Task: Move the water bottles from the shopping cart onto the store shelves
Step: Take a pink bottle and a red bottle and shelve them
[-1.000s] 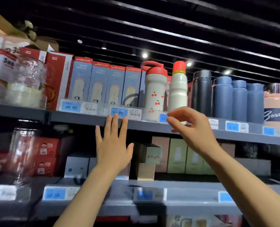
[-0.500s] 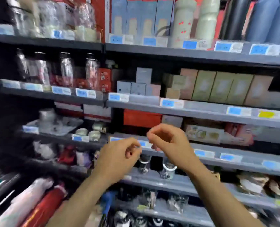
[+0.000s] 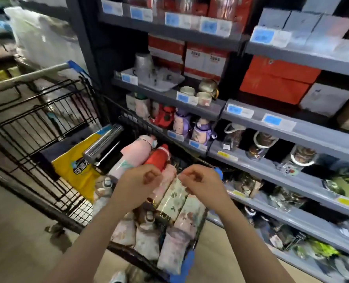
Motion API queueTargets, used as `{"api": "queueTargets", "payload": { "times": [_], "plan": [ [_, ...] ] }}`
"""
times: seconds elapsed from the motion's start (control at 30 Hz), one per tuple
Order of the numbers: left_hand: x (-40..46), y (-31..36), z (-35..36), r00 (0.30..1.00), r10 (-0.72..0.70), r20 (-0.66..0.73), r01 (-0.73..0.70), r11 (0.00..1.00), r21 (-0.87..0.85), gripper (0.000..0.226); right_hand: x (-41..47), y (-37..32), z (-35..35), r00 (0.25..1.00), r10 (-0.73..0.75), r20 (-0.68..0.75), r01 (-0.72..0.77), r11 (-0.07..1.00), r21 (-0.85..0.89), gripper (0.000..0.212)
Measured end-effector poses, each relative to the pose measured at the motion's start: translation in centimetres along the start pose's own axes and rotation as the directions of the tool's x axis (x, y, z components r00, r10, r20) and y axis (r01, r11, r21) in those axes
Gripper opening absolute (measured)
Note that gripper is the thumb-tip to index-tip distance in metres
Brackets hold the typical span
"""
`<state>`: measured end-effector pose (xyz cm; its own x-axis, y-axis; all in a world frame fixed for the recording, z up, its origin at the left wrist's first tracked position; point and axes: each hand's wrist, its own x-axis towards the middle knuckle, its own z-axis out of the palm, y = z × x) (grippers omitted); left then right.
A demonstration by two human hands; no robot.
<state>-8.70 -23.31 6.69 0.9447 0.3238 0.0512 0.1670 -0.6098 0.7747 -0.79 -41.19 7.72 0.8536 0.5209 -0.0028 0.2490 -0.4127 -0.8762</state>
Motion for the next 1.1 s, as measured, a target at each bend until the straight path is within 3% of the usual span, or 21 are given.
{"api": "queueTargets", "payload": {
  "times": [0.17,0.27,0.33,0.47,0.6,0.7,0.93,1.1],
  "plan": [
    [5.8,-11.0,-4.2,0.996,-0.086,0.007,0.086,0.996,-0.007,0.011,5.6,0.6,10.0,0.966,0.249,-0.072,-0.243,0.966,0.084,0.014],
    [9.4,-16.2,-5.2,0.986,-0.168,0.015,0.167,0.985,0.051,0.062,7.3,1.3,13.7,0.922,0.379,-0.077,-0.372,0.923,0.097,0.009],
    [12.3,-18.2,-4.8,0.972,-0.218,0.092,0.209,0.973,0.097,0.086,8.0,1.5,14.6,0.891,0.442,-0.105,-0.433,0.896,0.095,0.008],
    [17.0,-19.8,-2.7,0.922,-0.323,0.214,0.346,0.935,-0.080,0.101,8.6,1.8,14.9,0.813,0.558,-0.163,-0.549,0.830,0.100,0.008],
    [19.3,-20.5,-0.6,0.947,-0.218,0.236,0.267,0.942,-0.202,0.106,8.5,2.2,15.4,0.749,0.646,-0.147,-0.635,0.764,0.115,0.006],
    [20.0,-21.6,1.1,0.955,-0.187,0.230,0.229,0.958,-0.174,0.131,8.4,3.0,16.2,0.702,0.697,-0.147,-0.685,0.717,0.129,0.009],
    [19.2,-20.7,0.5,0.962,-0.193,0.192,0.231,0.951,-0.204,0.108,9.4,3.2,17.8,0.621,0.774,-0.123,-0.743,0.631,0.223,0.014],
    [17.4,-19.9,-2.9,0.975,-0.184,0.126,0.212,0.938,-0.273,0.086,12.0,2.3,17.6,0.589,0.804,-0.089,-0.771,0.591,0.236,0.062]
  ]
}}
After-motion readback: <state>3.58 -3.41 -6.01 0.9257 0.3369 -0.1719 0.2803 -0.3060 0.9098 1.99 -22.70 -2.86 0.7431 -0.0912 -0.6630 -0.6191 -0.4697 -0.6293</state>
